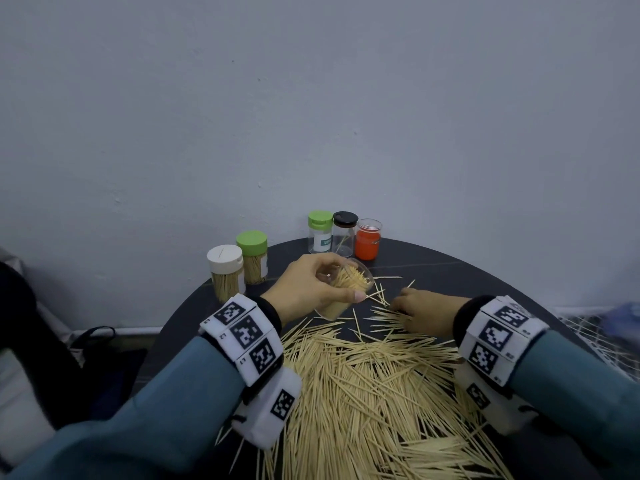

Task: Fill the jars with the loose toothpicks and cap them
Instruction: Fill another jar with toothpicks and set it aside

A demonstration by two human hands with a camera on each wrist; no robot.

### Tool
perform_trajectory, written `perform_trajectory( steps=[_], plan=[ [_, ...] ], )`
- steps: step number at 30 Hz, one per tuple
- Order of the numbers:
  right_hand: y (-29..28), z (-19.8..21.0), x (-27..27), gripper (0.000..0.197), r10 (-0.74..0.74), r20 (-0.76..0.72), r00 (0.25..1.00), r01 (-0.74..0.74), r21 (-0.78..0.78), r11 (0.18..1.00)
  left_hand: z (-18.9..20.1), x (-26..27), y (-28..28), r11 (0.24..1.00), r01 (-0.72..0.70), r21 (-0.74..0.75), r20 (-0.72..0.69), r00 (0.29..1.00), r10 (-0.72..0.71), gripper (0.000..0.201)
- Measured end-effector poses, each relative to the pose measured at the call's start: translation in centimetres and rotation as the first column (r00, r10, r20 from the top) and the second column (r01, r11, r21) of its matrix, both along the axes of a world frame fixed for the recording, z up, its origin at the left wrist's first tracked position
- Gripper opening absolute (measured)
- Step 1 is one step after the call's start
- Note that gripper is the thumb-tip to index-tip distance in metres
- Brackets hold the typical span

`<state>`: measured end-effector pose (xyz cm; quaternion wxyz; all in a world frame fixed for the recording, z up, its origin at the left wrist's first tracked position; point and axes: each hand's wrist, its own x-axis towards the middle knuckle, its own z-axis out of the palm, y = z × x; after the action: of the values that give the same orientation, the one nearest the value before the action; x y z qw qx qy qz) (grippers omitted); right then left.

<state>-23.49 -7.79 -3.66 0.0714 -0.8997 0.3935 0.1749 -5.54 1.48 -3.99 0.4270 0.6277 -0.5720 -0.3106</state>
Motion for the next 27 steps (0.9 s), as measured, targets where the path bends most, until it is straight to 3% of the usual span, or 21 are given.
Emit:
perform_trajectory(
  steps=[5, 11, 19, 27],
  plan=[
    [1.8, 0.4, -1.0, 0.04, 0.085, 0.017, 0.996, -0.086, 0.021, 0.996, 0.0, -0.4, 0.3, 1.0, -0.001, 0.003, 0.013, 1.0, 0.001, 0.043],
    [3.1, 0.4, -1.8, 0.057, 0.057, 0.041, 0.998, -0.059, 0.028, 0.998, 0.1, -0.6, 0.9, 1.0, 0.009, -0.009, 0.02, 1.0, -0.009, 0.044],
    [4.1, -0.2, -0.9, 0.036, 0.057, 0.065, 0.996, -0.058, 0.015, 0.998, 0.2, -1.2, 1.3, 1.0, 0.011, -0.019, 0.017, 1.0, -0.011, 0.042],
    [4.4, -0.3, -0.2, 0.039, 0.115, -0.005, 0.993, -0.115, -0.006, 0.993, 0.4, -1.1, 1.4, 1.0, 0.007, -0.02, 0.02, 1.0, -0.006, 0.046]
  ],
)
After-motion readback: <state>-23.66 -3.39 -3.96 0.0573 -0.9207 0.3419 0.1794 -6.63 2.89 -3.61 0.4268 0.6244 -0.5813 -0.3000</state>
